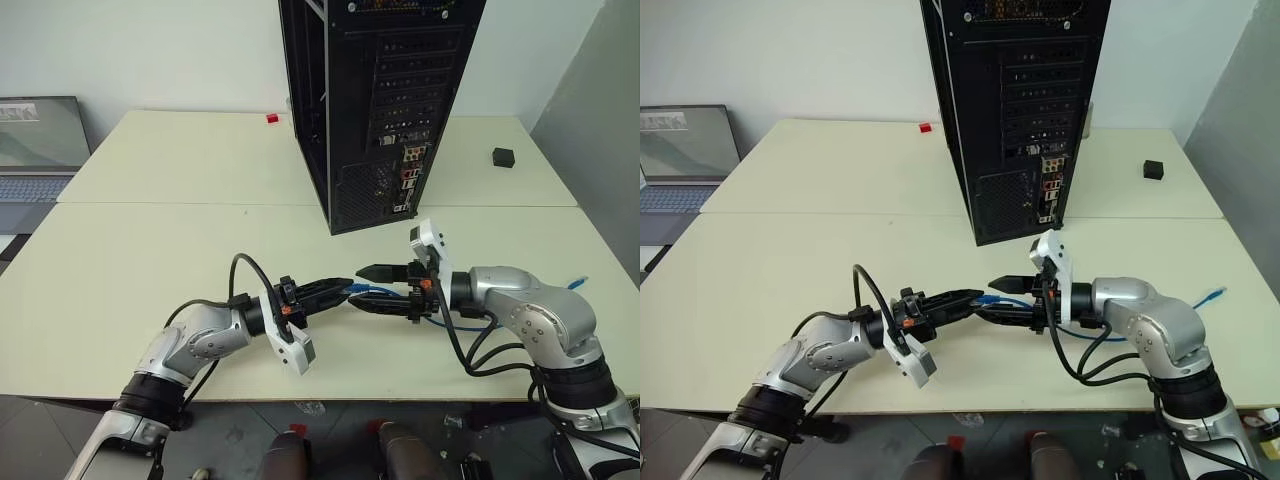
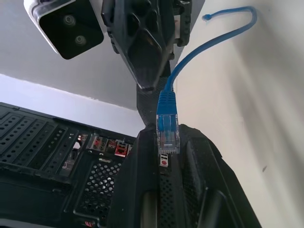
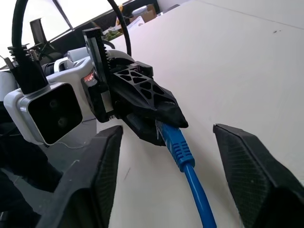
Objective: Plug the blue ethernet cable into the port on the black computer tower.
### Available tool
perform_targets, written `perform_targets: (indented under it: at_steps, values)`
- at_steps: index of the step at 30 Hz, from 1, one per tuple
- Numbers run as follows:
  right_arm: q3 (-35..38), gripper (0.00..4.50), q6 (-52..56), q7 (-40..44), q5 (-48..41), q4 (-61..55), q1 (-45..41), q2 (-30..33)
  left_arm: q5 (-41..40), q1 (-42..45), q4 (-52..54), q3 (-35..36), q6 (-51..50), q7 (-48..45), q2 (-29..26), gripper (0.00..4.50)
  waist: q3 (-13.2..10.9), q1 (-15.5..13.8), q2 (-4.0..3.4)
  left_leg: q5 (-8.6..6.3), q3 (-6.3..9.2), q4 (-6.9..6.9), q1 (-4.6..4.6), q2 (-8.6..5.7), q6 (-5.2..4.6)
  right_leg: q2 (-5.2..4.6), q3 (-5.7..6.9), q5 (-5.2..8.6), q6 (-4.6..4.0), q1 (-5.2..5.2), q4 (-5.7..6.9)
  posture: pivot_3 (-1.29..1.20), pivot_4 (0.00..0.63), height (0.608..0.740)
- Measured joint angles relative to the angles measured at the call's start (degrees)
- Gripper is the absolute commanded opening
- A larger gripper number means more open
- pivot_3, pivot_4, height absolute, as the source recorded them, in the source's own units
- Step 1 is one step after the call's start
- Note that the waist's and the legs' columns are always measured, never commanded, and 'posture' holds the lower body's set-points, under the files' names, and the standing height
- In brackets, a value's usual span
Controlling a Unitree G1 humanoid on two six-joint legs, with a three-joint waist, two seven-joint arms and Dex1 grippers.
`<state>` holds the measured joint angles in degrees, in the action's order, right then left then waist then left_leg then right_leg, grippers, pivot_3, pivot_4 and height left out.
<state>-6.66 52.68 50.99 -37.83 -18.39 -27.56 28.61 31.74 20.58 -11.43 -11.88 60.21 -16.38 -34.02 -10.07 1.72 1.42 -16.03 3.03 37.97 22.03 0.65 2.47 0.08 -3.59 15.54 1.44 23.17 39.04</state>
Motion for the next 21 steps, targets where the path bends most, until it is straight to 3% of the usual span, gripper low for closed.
perform_targets:
  at_steps: [11, 21]
  values:
    - [-0.2, 0.05, 1.6, -0.1, -1.0, 0.8, 0.0, 0.1, 1.0, -0.3, 0.2, 0.0, 0.3, 2.2, -0.8, 0.28, 0.0, 0.0, 0.00, 0.00, 0.01, 0.00, 0.00, 0.00, 0.00, 0.00, 0.00, 0.00, 0.00, 0.00, 0.00, 0.00, 0.150, 0.740]
    - [-0.2, 0.01, 4.6, 0.1, -3.2, 1.4, -0.4, 0.2, 2.0, -0.8, 0.2, -0.1, 2.0, 3.4, -1.8, 0.28, 0.0, 0.0, 0.00, 0.00, 0.00, 0.00, 0.00, 0.01, 0.00, -0.01, 0.01, 0.00, 0.00, 0.00, 0.00, 0.00, 0.150, 0.740]
